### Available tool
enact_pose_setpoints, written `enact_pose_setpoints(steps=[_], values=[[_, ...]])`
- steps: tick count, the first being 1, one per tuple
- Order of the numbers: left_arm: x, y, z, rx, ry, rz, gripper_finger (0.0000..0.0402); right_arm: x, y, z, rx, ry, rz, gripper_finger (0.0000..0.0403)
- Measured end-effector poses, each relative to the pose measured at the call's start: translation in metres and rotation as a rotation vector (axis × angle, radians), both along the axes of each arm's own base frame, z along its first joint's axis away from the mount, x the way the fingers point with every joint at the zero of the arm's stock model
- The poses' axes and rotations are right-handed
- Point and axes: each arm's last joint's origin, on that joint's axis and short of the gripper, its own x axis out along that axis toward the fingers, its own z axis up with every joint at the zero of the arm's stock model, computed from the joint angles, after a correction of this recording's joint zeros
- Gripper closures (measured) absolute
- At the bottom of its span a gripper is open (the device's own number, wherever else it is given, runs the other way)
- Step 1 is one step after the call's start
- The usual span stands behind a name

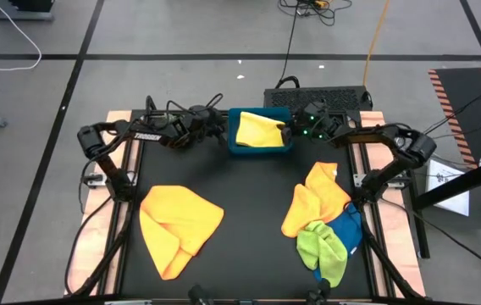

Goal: Fold microfiber towels
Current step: Put the yellow microfiber cloth into the blue bin, then fold the left orange microfiber cloth

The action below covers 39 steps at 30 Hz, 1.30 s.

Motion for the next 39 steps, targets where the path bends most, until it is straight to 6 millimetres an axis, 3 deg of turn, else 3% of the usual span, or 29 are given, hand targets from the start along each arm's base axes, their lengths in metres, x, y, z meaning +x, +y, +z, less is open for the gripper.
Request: enact_pose_setpoints(steps=[6,9,12,15,18,24,31,39], values=[[-0.003,-0.04,0.058,0.123,-0.115,-0.141,0.0286,-0.014,0.007,0.041,-0.098,-0.101,-0.015,0.0231],[-0.01,-0.068,0.083,0.154,-0.133,-0.217,0.0286,-0.017,0.023,0.059,-0.128,-0.167,0.069,0.023],[-0.017,-0.098,0.095,0.148,-0.122,-0.303,0.0286,-0.018,0.048,0.063,-0.12,-0.217,0.201,0.0233],[-0.025,-0.126,0.09,0.162,-0.132,-0.356,0.0286,-0.017,0.078,0.055,-0.129,-0.239,0.299,0.0235],[-0.031,-0.147,0.069,0.184,-0.154,-0.354,0.0286,-0.018,0.109,0.041,-0.178,-0.323,0.419,0.0235],[-0.048,-0.156,0.029,0.112,-0.222,-0.332,0.0286,-0.031,0.155,0.035,-0.416,-0.608,0.51,0.0236],[-0.059,-0.157,0.013,0.107,-0.321,-0.298,0.0286,-0.036,0.169,0.02,-0.509,-0.532,0.434,0.0236],[-0.05,-0.149,0.026,0.196,-0.381,-0.258,0.0286,-0.033,0.169,0.011,-0.528,-0.464,0.417,0.0236]])
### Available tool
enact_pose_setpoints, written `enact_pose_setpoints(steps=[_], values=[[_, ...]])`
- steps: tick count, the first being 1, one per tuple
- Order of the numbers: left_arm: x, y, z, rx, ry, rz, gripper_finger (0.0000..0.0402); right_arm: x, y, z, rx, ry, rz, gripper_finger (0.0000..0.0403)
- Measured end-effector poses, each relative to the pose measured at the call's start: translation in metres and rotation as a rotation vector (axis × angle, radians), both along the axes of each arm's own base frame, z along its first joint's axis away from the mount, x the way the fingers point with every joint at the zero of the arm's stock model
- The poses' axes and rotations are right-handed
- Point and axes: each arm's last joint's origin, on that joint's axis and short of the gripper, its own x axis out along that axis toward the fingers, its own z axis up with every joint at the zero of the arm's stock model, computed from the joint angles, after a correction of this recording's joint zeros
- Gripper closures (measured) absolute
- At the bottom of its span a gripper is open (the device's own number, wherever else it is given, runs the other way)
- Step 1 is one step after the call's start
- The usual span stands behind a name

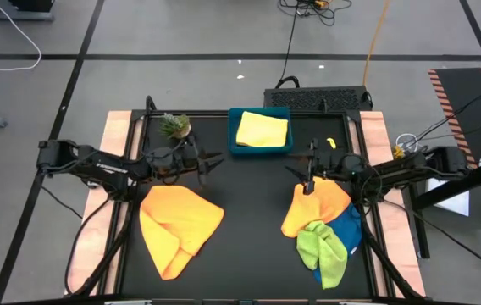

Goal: Fold microfiber towels
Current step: Fold the left orange microfiber cloth

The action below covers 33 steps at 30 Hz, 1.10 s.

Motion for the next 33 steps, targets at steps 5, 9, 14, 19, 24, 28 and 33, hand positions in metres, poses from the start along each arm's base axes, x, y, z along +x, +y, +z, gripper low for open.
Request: enact_pose_setpoints(steps=[5,9,14,19,24,28,33], values=[[0.002,-0.001,0.0,-0.01,0.016,-0.007,0.0286,0.003,0.0,-0.006,0.013,0.037,0.001,0.0236],[0.002,-0.002,-0.004,-0.017,0.06,-0.014,0.0286,0.005,-0.001,-0.011,0.041,0.062,0.004,0.0236],[0.004,-0.003,-0.011,-0.048,0.093,-0.015,0.0286,0.007,-0.003,-0.018,0.05,0.096,-0.064,0.0236],[0.004,-0.004,-0.028,-0.103,0.238,-0.101,0.0286,0.012,-0.005,-0.024,0.062,0.136,-0.097,0.0236],[-0.003,-0.005,-0.047,-0.226,0.424,-0.102,0.0286,0.017,-0.005,-0.033,0.098,0.182,-0.096,0.0236],[-0.014,-0.006,-0.061,-0.272,0.62,-0.082,0.0286,0.023,-0.006,-0.035,0.116,0.197,-0.093,0.0236],[-0.027,-0.004,-0.056,-0.366,0.882,0.03,0.0286,0.029,-0.005,-0.037,0.124,0.21,-0.06,0.0236]])
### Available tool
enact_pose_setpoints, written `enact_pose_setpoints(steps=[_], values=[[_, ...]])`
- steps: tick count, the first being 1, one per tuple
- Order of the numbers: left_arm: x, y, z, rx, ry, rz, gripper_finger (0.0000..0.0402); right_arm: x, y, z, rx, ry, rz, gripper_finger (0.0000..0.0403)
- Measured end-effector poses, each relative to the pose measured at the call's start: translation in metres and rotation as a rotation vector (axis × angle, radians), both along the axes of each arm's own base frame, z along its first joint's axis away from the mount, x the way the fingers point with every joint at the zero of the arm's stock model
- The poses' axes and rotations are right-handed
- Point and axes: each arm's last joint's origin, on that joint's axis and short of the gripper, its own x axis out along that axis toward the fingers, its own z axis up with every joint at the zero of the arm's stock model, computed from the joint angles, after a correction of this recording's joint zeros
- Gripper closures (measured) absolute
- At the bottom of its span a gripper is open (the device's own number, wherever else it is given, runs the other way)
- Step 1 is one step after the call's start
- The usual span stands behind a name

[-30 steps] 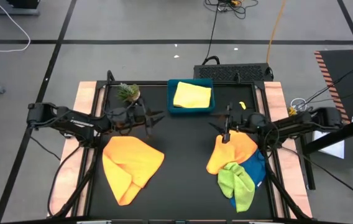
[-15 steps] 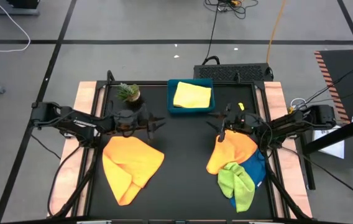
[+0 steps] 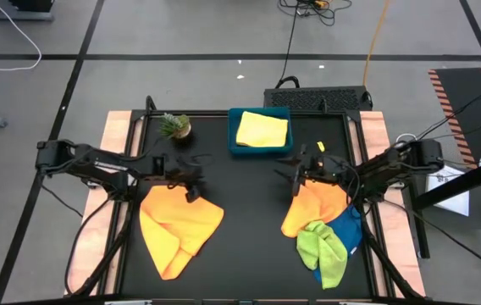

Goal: Fold microfiber towels
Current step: Fold the left orange microfiber cloth

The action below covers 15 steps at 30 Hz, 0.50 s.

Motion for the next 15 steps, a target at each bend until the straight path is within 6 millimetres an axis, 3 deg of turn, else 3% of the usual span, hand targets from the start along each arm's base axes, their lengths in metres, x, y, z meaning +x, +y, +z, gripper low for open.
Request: enact_pose_setpoints(steps=[5,11,15], values=[[-0.002,-0.005,0.011,-0.067,0.144,-0.032,0.0286,0.005,0.001,0.001,-0.009,-0.001,0.008,0.0236],[0.003,-0.018,0.014,-0.162,0.099,-0.155,0.0286,0.007,0.001,0.002,-0.007,-0.001,0.008,0.0236],[0.01,-0.03,0.004,-0.166,0.109,-0.199,0.0286,0.008,0.004,0.002,-0.009,-0.001,0.024,0.0236]])
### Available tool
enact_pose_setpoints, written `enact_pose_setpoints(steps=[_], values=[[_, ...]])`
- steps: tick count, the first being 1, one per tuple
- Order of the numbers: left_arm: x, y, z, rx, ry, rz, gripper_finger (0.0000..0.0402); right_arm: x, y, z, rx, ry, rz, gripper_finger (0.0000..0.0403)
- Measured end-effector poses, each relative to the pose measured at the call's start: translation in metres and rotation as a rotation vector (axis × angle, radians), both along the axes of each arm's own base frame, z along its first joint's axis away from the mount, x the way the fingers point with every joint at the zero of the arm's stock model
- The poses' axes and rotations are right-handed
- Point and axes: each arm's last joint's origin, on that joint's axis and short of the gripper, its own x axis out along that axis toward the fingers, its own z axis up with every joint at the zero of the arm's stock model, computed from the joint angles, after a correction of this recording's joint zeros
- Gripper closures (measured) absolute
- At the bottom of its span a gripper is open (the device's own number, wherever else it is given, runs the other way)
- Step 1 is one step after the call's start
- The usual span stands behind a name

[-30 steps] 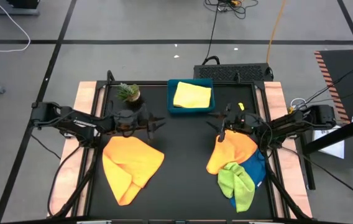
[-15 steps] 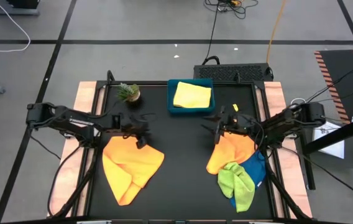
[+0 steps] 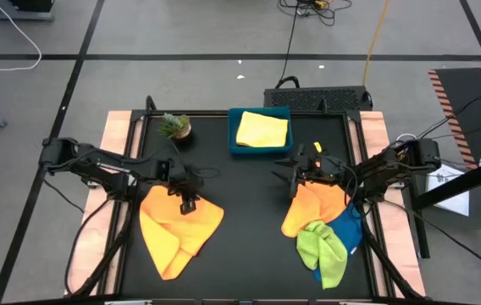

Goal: Fold microfiber towels
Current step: Fold the left orange microfiber cloth

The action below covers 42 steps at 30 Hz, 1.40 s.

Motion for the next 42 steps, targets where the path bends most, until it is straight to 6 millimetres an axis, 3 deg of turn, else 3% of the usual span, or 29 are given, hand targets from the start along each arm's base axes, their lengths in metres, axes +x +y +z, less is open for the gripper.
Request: enact_pose_setpoints(steps=[7,16,19,24,31,35,42], values=[[0.021,-0.017,-0.017,-0.012,-0.072,-0.067,0.0282,0.001,0.006,0.0,-0.002,-0.001,0.026,0.0236],[0.04,-0.017,-0.043,0.043,-0.096,-0.034,0.0208,0.001,0.009,0.001,0.006,-0.008,0.04,0.0236],[0.046,-0.019,-0.048,0.062,-0.149,-0.063,0.0199,0.001,0.009,0.001,0.018,-0.01,0.039,0.0236],[0.056,-0.019,-0.049,0.137,-0.254,-0.128,0.0244,0.001,0.01,0.0,0.034,-0.012,0.046,0.0236],[0.075,-0.015,-0.038,0.24,-0.426,-0.119,0.0386,0.015,0.027,0.007,0.022,0.018,0.146,0.0236],[0.085,-0.013,-0.034,0.31,-0.41,-0.112,0.0398,0.025,0.033,0.01,-0.022,0.069,0.173,0.0236],[0.104,-0.013,-0.009,0.34,-0.489,-0.137,0.0396,0.027,0.033,0.01,-0.04,0.091,0.172,0.0236]])
